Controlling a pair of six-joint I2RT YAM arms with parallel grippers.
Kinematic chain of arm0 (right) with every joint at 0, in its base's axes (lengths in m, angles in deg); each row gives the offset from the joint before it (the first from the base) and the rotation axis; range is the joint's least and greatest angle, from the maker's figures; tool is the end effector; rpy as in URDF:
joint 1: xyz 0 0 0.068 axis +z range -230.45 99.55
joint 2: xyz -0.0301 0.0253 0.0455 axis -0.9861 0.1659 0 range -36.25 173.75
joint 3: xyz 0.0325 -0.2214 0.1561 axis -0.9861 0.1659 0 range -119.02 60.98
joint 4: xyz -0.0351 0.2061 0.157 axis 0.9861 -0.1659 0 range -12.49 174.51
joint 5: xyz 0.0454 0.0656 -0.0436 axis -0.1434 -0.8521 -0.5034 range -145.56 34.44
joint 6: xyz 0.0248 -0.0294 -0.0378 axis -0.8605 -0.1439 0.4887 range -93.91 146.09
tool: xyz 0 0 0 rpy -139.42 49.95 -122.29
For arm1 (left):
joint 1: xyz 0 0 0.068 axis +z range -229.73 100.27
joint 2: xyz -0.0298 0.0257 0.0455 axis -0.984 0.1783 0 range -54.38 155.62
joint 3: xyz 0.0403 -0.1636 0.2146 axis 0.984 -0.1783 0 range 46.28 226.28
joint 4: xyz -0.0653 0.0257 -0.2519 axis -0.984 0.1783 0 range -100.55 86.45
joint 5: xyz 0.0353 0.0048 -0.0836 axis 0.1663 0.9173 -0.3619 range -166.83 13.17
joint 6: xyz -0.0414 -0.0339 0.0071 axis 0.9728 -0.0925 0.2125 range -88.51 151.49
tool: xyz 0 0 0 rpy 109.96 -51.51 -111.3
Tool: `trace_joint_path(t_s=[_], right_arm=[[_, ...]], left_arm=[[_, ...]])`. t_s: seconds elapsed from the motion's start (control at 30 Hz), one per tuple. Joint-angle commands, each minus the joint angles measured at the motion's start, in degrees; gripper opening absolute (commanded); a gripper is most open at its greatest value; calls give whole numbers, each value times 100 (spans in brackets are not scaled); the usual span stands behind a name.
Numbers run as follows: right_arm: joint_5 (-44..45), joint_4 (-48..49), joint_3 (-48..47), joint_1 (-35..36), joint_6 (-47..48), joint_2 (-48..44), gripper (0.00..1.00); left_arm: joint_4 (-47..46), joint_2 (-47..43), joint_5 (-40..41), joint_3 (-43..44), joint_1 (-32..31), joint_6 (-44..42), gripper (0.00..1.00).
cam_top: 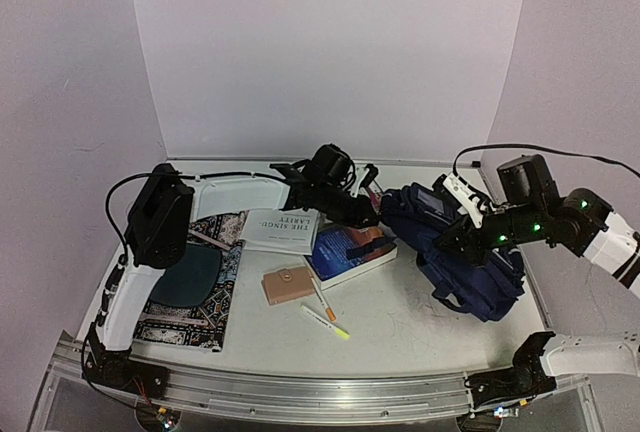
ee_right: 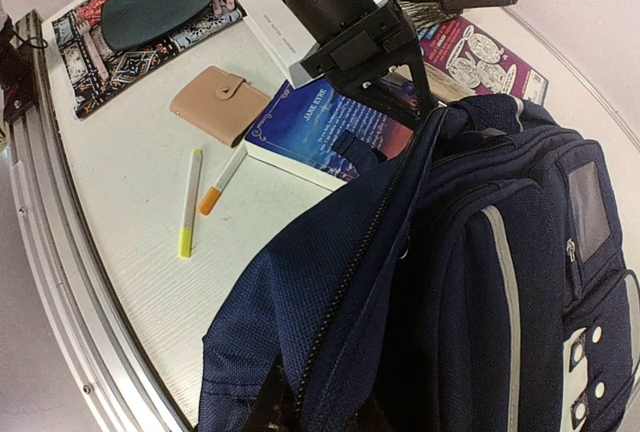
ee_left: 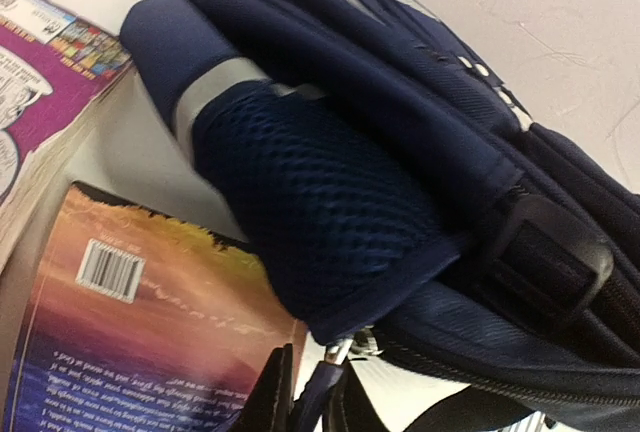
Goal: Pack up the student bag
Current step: Unzip the largest pocket of the student bag.
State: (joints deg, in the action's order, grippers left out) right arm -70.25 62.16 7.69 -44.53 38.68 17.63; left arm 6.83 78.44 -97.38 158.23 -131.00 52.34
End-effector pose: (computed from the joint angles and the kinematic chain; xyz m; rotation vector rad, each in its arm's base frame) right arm 0.1645 0.1304 0.3419 -0.9707 1.7413 0.5170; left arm 0.3244 -0.4244 0.2095 0.8359 2.2674 -1.0400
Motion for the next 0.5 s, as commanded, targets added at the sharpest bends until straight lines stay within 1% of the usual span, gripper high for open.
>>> trace_joint_path(t_s=[0.0, 0.03, 0.13, 0.2, 0.37, 0.47], right_arm=[[363, 488, -223, 42, -92, -67, 0], [543, 512, -182, 40, -120, -1, 0], [910, 635, -94, 38, -240, 298, 0], [907, 723, -71, 38, -306, 538, 0], [565, 1018, -28, 41, -365, 1265, 0], [315, 1167, -27, 38, -441, 1710, 1]], left_arm=[[292, -208, 554, 220, 197, -28, 21], [289, -312, 591, 181, 197, -26, 25], [288, -697, 680, -51, 196, 67, 40], [290, -958, 753, -261, 197, 170, 47], [200, -1619, 977, -1063, 192, 610, 55], [-17, -1953, 951, -1745, 170, 921, 58]])
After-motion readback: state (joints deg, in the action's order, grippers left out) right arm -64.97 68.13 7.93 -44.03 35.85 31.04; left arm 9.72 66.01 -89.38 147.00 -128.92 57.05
